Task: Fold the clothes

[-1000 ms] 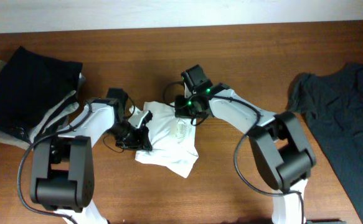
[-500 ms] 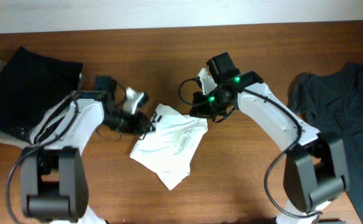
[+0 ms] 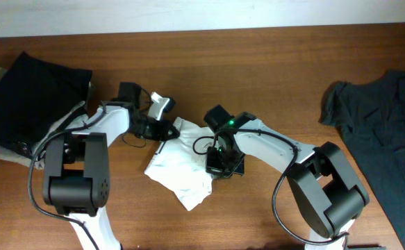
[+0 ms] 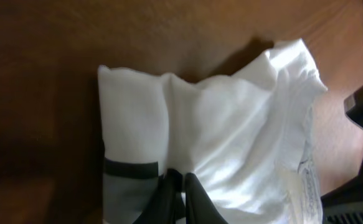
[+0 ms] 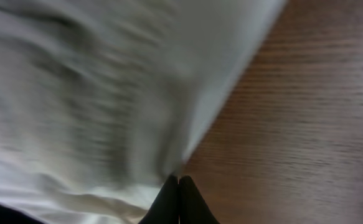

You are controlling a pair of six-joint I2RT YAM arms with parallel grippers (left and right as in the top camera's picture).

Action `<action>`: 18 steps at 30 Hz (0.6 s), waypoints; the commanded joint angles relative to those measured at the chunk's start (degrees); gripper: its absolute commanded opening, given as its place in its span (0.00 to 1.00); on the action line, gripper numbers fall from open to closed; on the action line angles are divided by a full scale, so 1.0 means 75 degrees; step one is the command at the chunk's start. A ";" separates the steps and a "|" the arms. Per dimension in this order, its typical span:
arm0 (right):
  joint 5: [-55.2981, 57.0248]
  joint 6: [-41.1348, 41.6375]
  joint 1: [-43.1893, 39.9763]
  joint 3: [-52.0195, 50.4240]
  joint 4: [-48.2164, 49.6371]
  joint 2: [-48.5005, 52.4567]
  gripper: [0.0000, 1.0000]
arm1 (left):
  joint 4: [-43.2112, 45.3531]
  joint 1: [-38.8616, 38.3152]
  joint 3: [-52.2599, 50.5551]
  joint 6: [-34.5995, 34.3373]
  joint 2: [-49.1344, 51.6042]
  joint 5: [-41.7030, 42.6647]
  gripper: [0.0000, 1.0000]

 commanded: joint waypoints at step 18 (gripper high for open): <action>-0.0227 -0.1877 -0.0586 0.1215 0.0723 -0.0230 0.08 | -0.2891 0.0839 0.0402 0.0015 -0.0807 -0.0880 0.98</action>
